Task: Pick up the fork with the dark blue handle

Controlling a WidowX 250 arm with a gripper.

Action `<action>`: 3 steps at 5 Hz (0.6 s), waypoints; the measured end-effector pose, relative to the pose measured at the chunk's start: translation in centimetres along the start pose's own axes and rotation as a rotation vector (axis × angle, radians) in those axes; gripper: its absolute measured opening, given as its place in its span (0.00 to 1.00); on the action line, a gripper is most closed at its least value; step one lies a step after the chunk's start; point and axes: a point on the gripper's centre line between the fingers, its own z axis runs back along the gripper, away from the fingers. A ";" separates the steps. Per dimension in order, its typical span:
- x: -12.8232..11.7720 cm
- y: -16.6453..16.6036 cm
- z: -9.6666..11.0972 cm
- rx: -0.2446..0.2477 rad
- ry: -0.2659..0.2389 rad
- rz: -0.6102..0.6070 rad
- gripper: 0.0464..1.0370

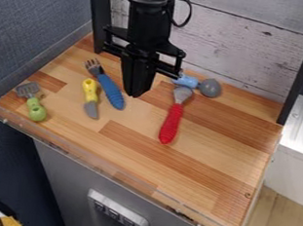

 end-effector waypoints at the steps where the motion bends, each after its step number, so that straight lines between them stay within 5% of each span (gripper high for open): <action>1: 0.9 0.7 0.0 0.000 -0.019 -0.123 0.02; 3: 4.8 3.8 1.4 0.005 -0.114 -0.520 0.02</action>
